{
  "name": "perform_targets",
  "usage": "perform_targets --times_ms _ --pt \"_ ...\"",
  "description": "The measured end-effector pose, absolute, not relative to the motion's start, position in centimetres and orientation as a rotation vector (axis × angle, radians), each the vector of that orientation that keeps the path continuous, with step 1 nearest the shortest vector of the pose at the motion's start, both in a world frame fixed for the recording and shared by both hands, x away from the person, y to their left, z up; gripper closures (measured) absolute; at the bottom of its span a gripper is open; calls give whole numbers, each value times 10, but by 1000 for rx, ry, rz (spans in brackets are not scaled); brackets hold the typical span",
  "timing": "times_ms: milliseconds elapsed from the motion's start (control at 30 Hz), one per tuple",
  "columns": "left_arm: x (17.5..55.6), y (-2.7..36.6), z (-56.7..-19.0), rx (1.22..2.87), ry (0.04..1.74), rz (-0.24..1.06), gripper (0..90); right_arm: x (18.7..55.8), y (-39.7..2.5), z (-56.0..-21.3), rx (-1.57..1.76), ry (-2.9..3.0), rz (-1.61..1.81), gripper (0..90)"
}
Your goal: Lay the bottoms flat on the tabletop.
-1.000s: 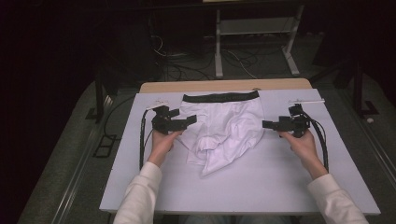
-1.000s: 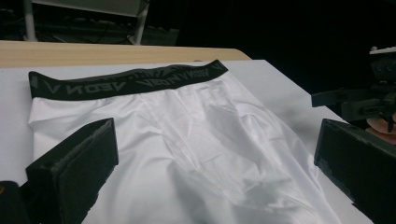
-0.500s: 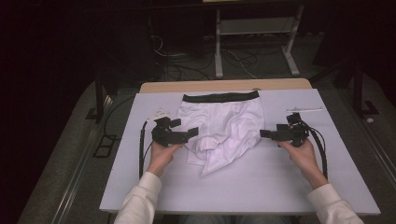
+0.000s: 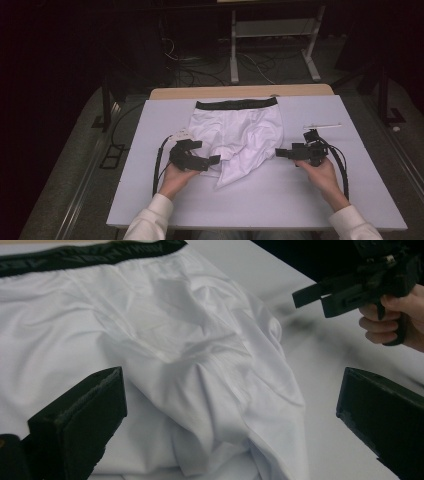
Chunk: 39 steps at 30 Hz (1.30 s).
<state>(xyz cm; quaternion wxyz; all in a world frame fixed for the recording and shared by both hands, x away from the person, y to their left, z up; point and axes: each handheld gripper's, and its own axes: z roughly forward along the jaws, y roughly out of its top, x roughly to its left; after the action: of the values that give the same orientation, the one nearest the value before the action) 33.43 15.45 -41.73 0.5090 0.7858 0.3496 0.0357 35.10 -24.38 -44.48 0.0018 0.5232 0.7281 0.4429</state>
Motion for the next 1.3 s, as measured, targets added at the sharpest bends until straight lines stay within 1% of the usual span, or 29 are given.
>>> perform_targets --times_ms 200,467,633,700,767,800,833,867,967,1000,1033,1100,1200,1267,1300 --pt "320 144 -418 1958 783 28 0 349 -236 -449 1636 2334 1369 119" --pt "309 132 -426 2055 732 -51 0 349 -224 -457 1617 2434 1295 142" --pt "303 126 -429 2137 696 -96 0 350 -212 -459 1549 2465 1232 170" --pt "301 124 -431 2175 678 -113 2 352 -205 -459 1520 2466 1212 210" --pt "299 121 -434 2216 666 -129 32 354 -198 -459 1485 2453 1200 274" --pt "298 120 -435 2238 656 -127 46 355 -195 -460 1473 2444 1204 319" --pt "297 118 -437 2258 648 -121 65 356 -192 -460 1457 2441 1207 384" --pt "296 116 -438 2276 644 -116 92 358 -189 -461 1446 2437 1216 448" --pt "296 110 -445 2341 657 -82 213 362 -186 -465 1466 2419 1263 650" --pt "296 107 -448 2375 656 -59 291 363 -187 -466 1471 2417 1273 714" --pt "295 106 -447 2371 646 -28 353 365 -189 -467 1488 2415 1288 750" --pt "297 104 -446 2380 669 -19 480 367 -193 -468 1523 2416 1319 797" --pt "300 101 -445 2395 680 -3 716 367 -198 -464 1549 2414 1343 816" --pt "303 99 -442 2394 681 -20 814 366 -201 -460 1560 2409 1369 819" --pt "303 99 -440 2379 685 -28 847 365 -204 -457 1565 2403 1385 820"
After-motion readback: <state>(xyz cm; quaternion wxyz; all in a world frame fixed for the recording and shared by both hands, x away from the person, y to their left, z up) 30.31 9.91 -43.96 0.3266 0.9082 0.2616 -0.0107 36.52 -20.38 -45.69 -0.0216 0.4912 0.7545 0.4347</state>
